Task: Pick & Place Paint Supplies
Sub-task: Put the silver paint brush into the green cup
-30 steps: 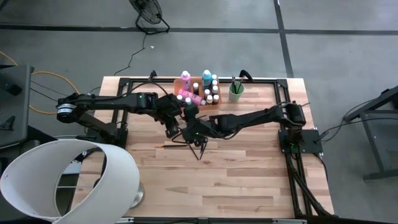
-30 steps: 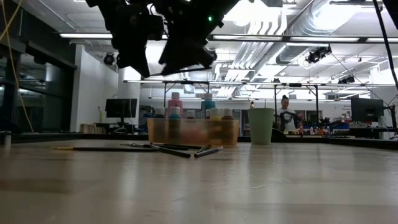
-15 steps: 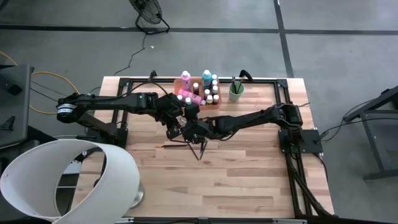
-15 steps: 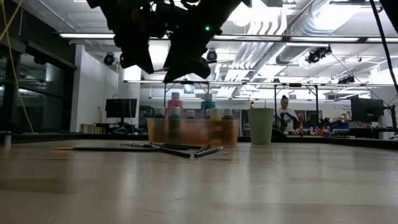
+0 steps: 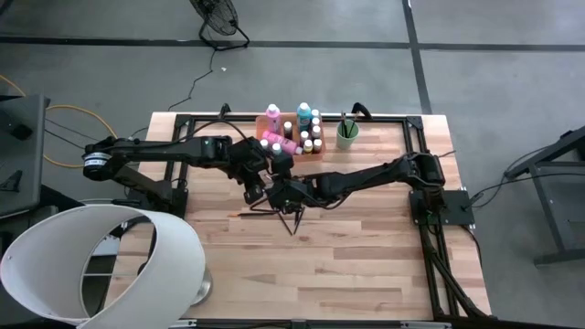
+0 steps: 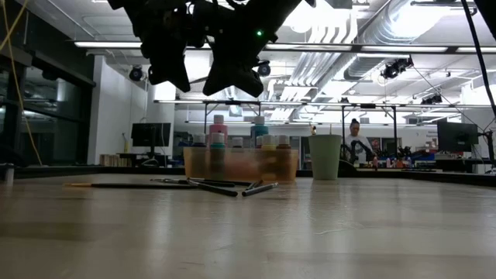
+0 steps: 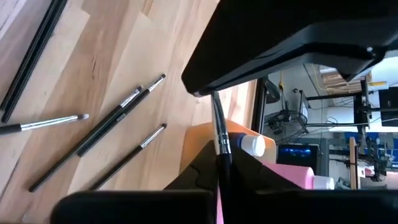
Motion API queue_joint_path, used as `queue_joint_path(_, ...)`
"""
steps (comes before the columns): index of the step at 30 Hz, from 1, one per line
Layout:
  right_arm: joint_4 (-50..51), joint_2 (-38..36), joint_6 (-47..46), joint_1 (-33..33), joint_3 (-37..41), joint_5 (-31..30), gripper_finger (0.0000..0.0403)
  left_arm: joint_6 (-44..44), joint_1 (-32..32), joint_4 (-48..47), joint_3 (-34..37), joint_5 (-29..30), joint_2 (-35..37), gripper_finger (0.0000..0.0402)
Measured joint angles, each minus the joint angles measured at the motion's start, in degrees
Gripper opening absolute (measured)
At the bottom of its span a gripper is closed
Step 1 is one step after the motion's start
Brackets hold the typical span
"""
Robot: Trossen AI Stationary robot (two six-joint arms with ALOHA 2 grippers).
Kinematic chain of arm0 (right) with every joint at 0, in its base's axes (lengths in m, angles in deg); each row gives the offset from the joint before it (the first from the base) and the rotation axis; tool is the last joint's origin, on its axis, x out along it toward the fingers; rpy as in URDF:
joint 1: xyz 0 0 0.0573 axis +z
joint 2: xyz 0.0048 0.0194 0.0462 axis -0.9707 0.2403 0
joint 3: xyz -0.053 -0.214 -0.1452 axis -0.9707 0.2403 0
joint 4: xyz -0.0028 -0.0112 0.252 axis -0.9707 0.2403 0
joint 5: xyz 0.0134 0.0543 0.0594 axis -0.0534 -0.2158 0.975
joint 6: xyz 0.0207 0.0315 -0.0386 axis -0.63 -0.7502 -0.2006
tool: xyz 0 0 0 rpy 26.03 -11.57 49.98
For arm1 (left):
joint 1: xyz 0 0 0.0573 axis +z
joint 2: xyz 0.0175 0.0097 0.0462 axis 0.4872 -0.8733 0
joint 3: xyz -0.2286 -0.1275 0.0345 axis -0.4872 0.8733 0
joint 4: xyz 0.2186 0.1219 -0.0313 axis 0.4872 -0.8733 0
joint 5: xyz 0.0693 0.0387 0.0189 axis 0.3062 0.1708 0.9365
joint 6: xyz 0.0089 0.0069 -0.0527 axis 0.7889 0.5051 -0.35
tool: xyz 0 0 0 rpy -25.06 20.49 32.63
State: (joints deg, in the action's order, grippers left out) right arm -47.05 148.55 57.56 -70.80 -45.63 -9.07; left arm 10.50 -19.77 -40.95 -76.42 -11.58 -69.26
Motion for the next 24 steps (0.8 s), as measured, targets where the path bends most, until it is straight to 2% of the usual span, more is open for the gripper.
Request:
queue_joint_path(7, 2.0, 0.0, -7.5, 0.4, -0.1, -2.5, 0.0005, 1.6, 0.0, 0.4, 0.0, 2.3, 0.0, 0.0020)
queue_joint_path(17, 12.5, -3.2, -32.3, 0.2, 0.0, -2.3, 0.0004, 3.6, 0.0, -0.1, -0.2, 12.4, 3.6, 0.0124)
queue_joint_path(22, 18.1, -7.4, -44.2, -2.3, -0.1, 0.8, 0.0004, 3.7, 0.0, 0.3, -0.1, 15.4, 5.8, 0.0131)
queue_joint_path(24, 19.9, -8.1, -48.0, -3.7, -0.1, 0.2, 0.0004, 3.7, 0.4, 0.5, -0.1, 15.8, 6.3, 0.0132)
